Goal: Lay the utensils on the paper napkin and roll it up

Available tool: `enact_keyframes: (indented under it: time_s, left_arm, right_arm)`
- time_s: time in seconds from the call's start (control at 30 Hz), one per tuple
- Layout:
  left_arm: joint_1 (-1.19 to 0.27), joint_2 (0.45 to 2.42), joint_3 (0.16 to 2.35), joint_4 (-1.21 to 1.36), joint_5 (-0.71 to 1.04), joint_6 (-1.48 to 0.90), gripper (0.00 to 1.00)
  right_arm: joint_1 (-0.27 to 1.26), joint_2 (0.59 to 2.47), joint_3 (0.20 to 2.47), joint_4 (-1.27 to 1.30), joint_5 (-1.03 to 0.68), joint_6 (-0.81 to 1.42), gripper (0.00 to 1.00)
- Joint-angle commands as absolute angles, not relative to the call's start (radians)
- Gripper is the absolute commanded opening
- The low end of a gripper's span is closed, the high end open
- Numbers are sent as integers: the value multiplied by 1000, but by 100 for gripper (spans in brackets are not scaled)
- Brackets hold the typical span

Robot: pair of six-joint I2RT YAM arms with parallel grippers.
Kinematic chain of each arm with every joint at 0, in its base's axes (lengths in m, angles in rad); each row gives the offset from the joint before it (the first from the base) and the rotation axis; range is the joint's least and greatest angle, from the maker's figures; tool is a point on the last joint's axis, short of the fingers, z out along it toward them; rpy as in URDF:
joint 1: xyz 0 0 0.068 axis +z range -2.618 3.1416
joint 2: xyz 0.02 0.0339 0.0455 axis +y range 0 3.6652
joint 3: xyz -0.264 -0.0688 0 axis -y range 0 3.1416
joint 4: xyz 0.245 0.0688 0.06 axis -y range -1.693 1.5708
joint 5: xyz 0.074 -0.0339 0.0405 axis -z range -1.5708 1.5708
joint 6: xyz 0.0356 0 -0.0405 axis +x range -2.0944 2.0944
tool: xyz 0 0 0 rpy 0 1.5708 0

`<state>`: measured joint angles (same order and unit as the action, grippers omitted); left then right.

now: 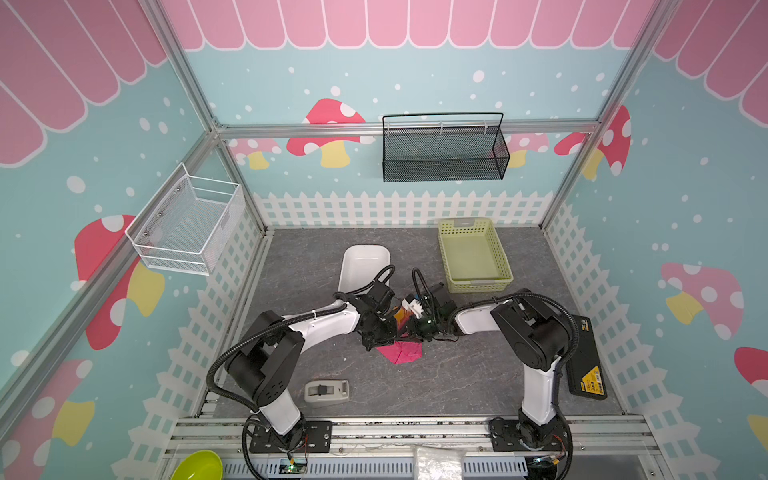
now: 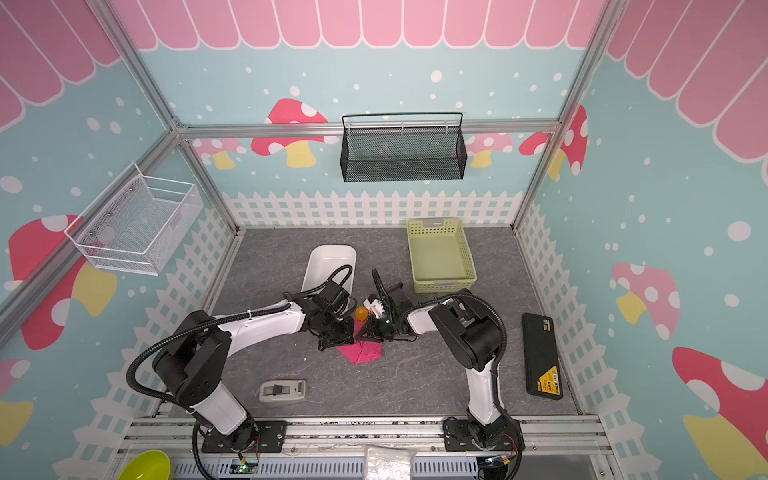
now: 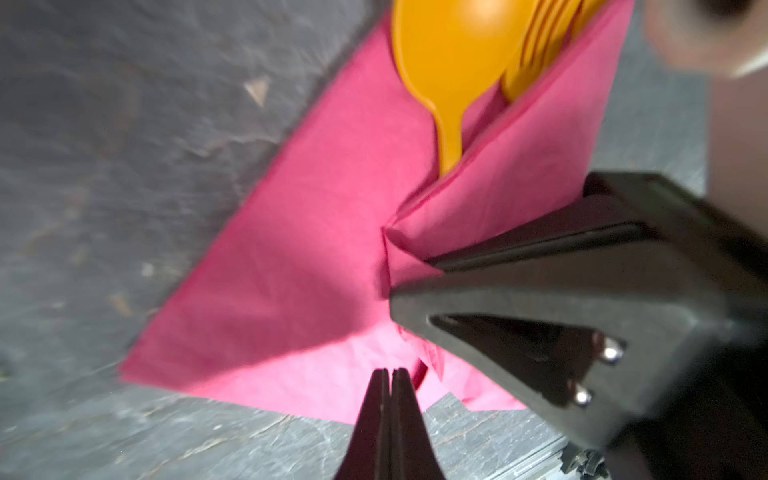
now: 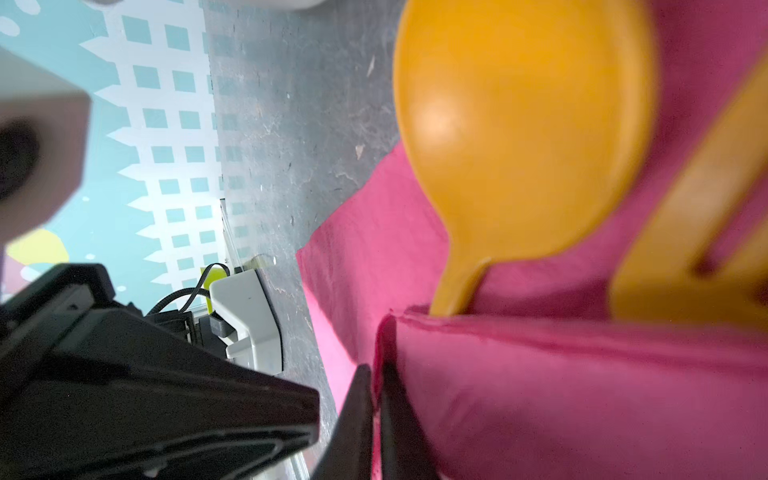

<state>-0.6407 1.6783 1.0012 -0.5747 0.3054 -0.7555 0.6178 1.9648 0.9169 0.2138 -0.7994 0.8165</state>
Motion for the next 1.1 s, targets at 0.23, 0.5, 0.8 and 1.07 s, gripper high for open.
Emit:
enact_keyframes:
  time_s: [0.23, 0.5, 0.8, 1.07]
  left_arm:
    - [-626, 1672, 1010, -576, 266, -770, 2]
    - [-623, 1690, 1027, -557, 261, -784, 2]
    - [-624, 1746, 1064, -537, 277, -789, 2]
    - [-625, 1791, 1086, -530, 268, -791, 2]
  right_arm:
    - [622, 1970, 912, 146, -724, 791, 30]
    - [621, 1977, 915, 144, -730, 792, 16]
    - [621, 1980, 915, 145, -734, 791, 8]
    - [622, 1980, 913, 145, -733, 791, 4]
